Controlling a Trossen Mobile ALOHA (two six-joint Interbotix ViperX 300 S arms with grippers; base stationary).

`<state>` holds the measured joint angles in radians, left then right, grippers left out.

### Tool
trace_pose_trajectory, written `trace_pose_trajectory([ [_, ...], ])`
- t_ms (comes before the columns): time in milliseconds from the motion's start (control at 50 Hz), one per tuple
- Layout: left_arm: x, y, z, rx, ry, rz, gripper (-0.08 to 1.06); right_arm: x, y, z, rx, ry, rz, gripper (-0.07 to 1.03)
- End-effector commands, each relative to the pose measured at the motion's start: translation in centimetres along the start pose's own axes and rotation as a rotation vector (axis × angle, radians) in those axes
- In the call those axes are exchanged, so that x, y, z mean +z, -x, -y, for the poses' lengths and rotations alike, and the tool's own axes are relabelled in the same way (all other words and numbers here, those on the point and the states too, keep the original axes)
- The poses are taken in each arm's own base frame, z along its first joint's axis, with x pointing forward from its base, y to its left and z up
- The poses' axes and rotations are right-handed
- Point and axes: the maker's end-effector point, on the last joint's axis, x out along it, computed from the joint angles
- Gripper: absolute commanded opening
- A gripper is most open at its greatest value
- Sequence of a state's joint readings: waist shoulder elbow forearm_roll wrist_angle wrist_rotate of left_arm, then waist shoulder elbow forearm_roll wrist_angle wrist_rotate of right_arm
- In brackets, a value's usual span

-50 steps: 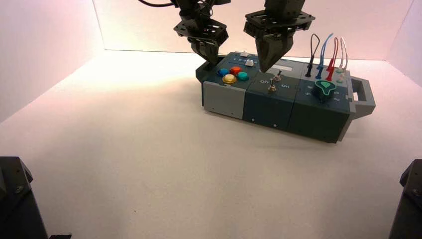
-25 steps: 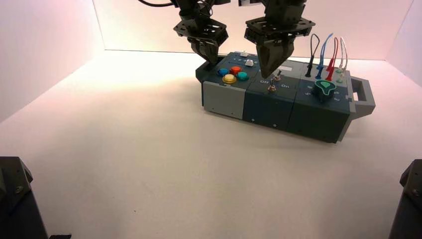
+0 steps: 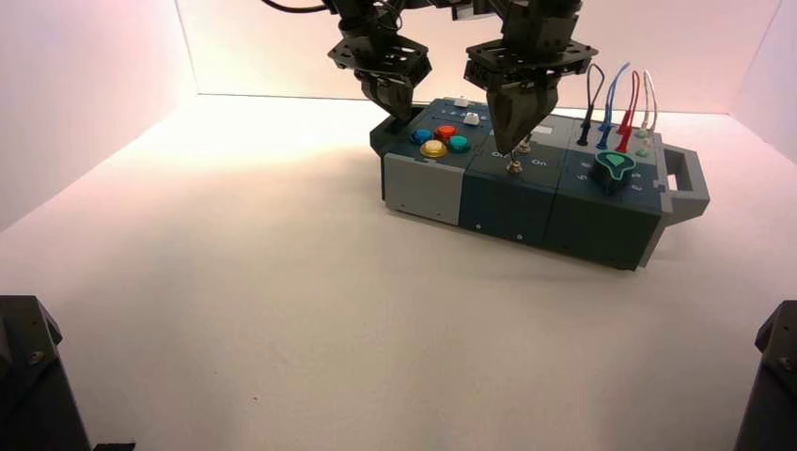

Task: Flip the bottom switch on with the right gripper.

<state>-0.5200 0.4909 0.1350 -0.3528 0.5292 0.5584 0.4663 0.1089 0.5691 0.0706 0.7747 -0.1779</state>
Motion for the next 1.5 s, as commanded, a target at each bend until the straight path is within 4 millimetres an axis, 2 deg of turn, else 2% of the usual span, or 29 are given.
trace_pose_trajectory([
  [20, 1.5, 1.3, -0.8, 0.018, -0.003, 0.046, -0.03, -0.4, 0.5, 0.0, -0.005, 0.007, -0.004, -0.02],
  [200, 1.6, 1.3, -0.8, 0.018, 0.0, 0.047, -0.03, -1.2, 0.6, 0.2, -0.01, 0.01, -0.022, -0.02],
  [820, 1.4, 1.7, -2.1, 0.026, 0.034, 0.055, -0.03, -2.1, 1.4, 1.3, -0.022, -0.017, -0.018, -0.02],
  [1320, 2.0, 2.1, -2.5, 0.033, 0.035, 0.07, -0.03, -1.0, 2.6, 1.6, -0.033, -0.02, 0.041, -0.02],
  [1500, 3.0, 2.8, -3.0, 0.044, 0.037, 0.098, -0.03, -0.3, 4.6, 2.5, -0.05, -0.044, 0.114, -0.02],
])
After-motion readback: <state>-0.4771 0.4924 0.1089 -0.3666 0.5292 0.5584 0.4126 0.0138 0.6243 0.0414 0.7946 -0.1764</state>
